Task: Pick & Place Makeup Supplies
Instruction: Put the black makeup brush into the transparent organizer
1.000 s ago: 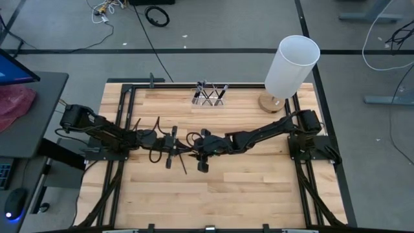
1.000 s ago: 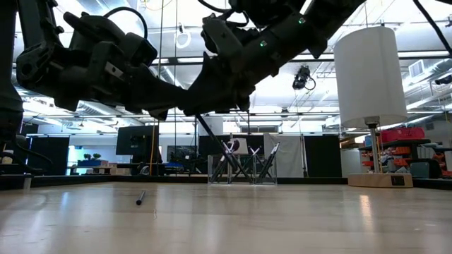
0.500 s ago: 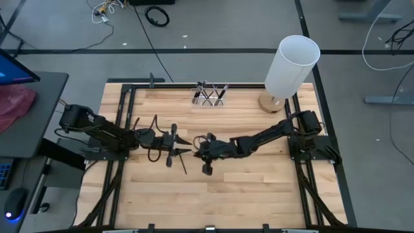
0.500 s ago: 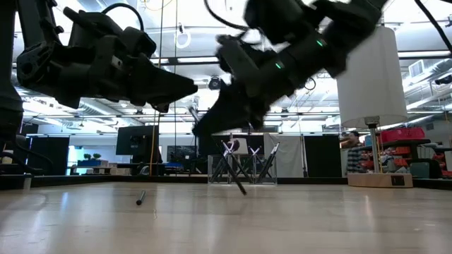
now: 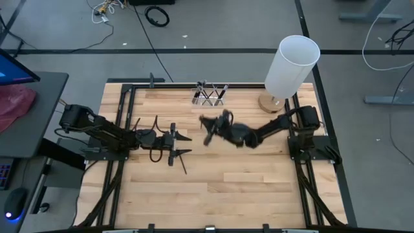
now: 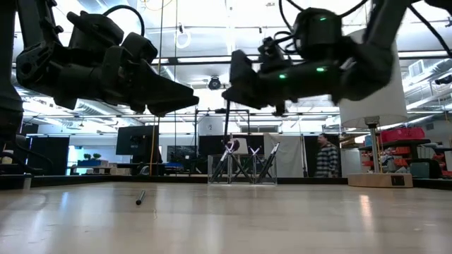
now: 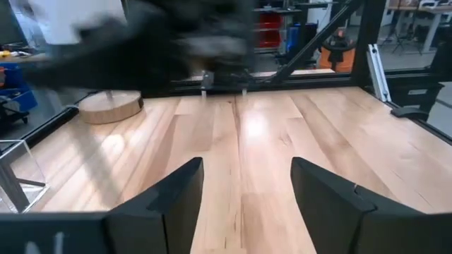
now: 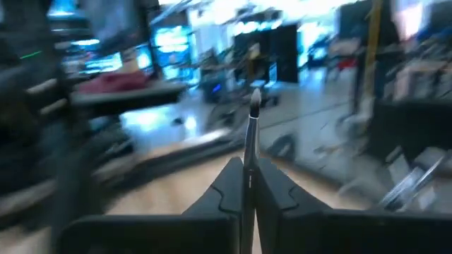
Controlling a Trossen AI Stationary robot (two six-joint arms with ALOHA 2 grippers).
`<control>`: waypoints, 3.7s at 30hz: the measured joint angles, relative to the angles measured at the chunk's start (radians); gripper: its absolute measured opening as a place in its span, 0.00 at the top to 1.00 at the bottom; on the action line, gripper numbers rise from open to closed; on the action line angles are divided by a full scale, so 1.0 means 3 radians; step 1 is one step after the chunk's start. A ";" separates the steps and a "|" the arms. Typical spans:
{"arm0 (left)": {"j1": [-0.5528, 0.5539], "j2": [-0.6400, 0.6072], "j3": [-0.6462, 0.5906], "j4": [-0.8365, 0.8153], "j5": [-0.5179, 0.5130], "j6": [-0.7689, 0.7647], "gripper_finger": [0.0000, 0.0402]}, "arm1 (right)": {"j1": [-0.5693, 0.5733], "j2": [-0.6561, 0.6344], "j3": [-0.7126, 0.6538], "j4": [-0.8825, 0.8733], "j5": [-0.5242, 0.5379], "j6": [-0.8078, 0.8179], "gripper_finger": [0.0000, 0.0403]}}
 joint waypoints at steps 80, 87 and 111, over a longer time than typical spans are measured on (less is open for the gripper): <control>-0.0004 0.0001 -0.0003 -0.0063 0.0000 -0.0195 0.51 | -0.1481 0.0285 0.0924 -0.1753 -0.0479 0.0849 0.65; -0.0004 0.0002 -0.0004 -0.0106 0.0000 -0.0198 0.51 | -0.1411 -0.0121 0.0924 -0.2195 -0.0209 0.0559 0.59; -0.0003 -0.0055 -0.0012 -0.0568 -0.0155 -0.0230 0.51 | 0.0355 0.0046 0.0840 -0.2125 -0.0631 0.1442 0.80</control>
